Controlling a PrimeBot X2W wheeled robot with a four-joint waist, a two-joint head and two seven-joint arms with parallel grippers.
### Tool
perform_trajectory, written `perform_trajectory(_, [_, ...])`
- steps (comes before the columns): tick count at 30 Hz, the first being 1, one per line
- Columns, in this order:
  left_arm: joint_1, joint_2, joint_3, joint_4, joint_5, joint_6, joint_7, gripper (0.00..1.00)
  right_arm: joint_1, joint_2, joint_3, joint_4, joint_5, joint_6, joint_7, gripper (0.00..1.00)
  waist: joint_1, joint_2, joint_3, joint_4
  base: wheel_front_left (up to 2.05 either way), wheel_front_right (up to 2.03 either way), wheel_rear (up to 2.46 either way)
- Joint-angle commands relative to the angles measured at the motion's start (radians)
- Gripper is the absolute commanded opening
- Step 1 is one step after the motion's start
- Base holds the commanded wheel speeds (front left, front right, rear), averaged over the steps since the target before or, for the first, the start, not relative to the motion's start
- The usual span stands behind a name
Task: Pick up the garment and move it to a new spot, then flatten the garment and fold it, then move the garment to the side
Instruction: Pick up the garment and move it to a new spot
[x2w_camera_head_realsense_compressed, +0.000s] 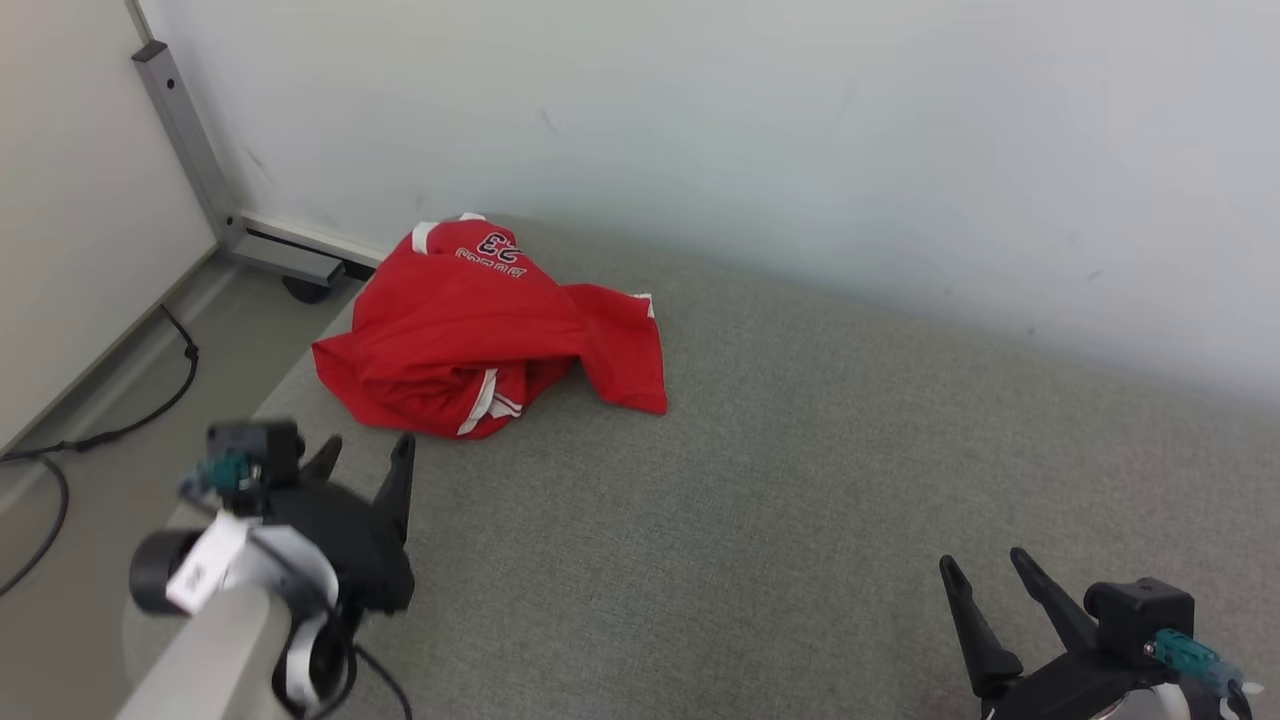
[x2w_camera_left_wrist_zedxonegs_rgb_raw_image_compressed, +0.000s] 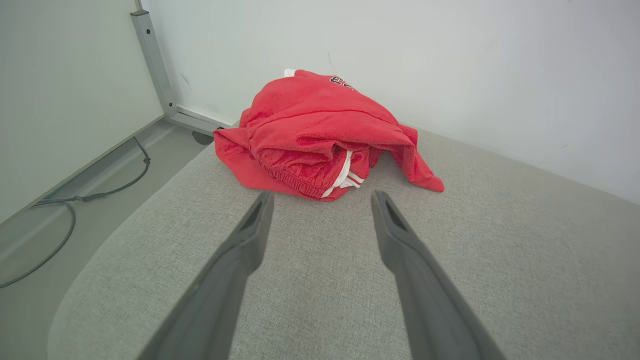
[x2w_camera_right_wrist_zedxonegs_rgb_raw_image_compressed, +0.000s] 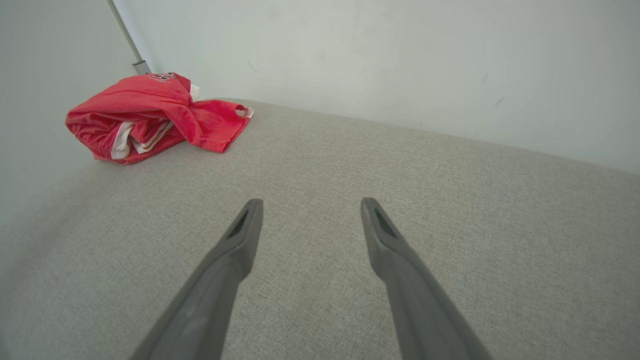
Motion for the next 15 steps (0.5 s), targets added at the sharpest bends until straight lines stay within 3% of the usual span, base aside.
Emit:
perform_trajectory(1, [-0.036, -0.005, -0.004, 0.021, -0.012, -0.006, 0.018, 1.0, 0.004, -0.005, -0.001, -0.016, -0.008, 0.0, 0.005, 1.0, 0.0, -0.0002, 0.025, -0.007, 0.0, 0.0, 0.0])
perform_trajectory(8, [-0.264, -0.067, 0.014, 0.181, -0.042, -0.022, 0.106, 1.0, -0.019, -0.005, 0.002, -0.187, -0.06, 0.0, 0.077, 1.0, 0.0, -0.0002, 0.173, -0.039, 0.0, 0.0, 0.0])
perform_trajectory(15, [-0.426, -0.065, 0.015, 0.314, -0.03, -0.038, 0.133, 1.0, -0.046, -0.005, 0.03, -0.327, -0.098, 0.0, 0.148, 1.0, 0.0, -0.0002, 0.296, -0.091, 0.0, 0.0, 0.0])
